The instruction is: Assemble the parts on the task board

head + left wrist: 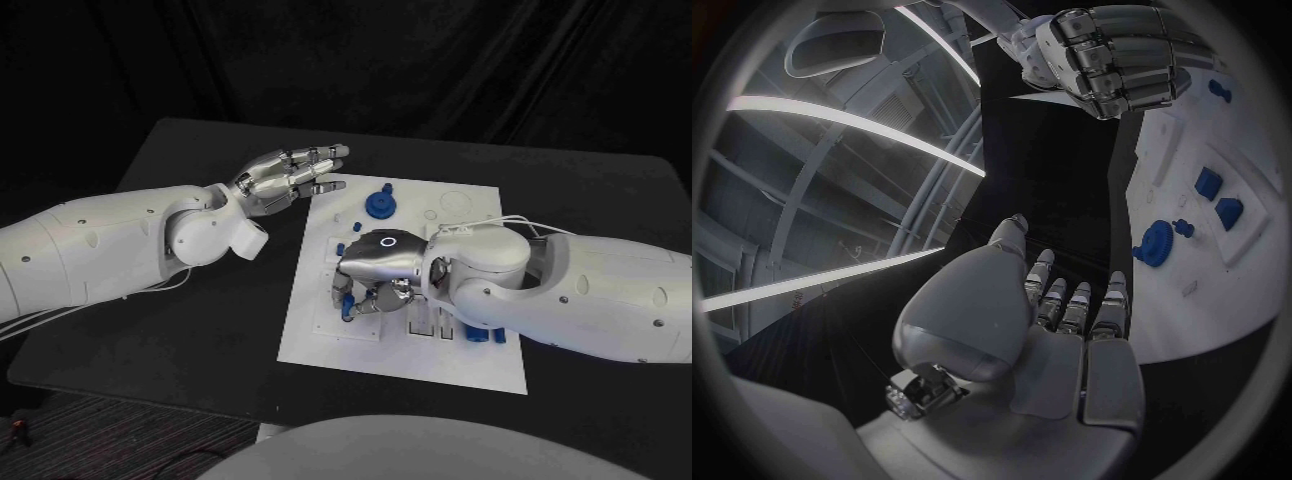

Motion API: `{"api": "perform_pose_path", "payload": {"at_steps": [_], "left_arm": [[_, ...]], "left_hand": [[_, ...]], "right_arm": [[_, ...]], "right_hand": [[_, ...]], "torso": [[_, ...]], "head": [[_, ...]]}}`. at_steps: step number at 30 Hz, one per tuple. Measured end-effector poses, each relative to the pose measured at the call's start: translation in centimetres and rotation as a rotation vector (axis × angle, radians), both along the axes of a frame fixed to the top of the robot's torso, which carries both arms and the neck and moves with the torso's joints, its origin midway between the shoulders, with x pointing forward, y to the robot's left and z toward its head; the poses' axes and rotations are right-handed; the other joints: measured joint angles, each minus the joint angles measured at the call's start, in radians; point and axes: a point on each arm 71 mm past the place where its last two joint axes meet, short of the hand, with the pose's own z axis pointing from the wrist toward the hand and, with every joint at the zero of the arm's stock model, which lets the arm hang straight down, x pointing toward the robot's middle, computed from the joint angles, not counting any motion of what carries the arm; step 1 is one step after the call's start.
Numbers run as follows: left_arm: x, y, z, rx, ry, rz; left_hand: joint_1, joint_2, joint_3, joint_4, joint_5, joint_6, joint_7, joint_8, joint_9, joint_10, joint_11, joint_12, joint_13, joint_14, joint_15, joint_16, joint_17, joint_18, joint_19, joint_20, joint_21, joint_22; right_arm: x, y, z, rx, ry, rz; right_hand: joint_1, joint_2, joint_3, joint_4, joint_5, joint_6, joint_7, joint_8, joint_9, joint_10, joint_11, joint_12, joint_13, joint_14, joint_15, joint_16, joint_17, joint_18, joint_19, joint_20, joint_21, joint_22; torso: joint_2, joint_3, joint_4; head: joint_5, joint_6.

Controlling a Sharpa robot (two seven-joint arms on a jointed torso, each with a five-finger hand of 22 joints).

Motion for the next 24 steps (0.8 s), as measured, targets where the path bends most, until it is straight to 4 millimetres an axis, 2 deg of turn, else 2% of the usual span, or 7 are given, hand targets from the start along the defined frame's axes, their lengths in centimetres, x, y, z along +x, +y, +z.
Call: {"api": "perform_pose_path", "payload": {"at_steps": [24], "left_arm": [[-0.1, 0.1, 0.0, 0.005, 0.005, 0.001]], "left_hand": [[-0.004, 0.004, 0.000, 0.000, 0.000, 0.000, 0.000, 0.004, 0.001, 0.000, 0.000, 0.000, 0.000, 0.000, 0.000, 0.000, 0.001, 0.000, 0.000, 0.000, 0.000, 0.000]], "right_arm": [[-1.2, 0.2, -0.5, -0.028, -0.112, 0.065]], "right_hand": [[0.001, 0.001, -0.001, -0.015, 0.027, 0.003, -0.004, 0.000, 0.006, 0.006, 0.001, 0.001, 0.001, 0.001, 0.001, 0.000, -0.003, 0.000, 0.000, 0.000, 0.000, 0.000]], "torso": [[0.001, -0.0001, 0.0006]], "head": [[-0.004, 0.000]]}}
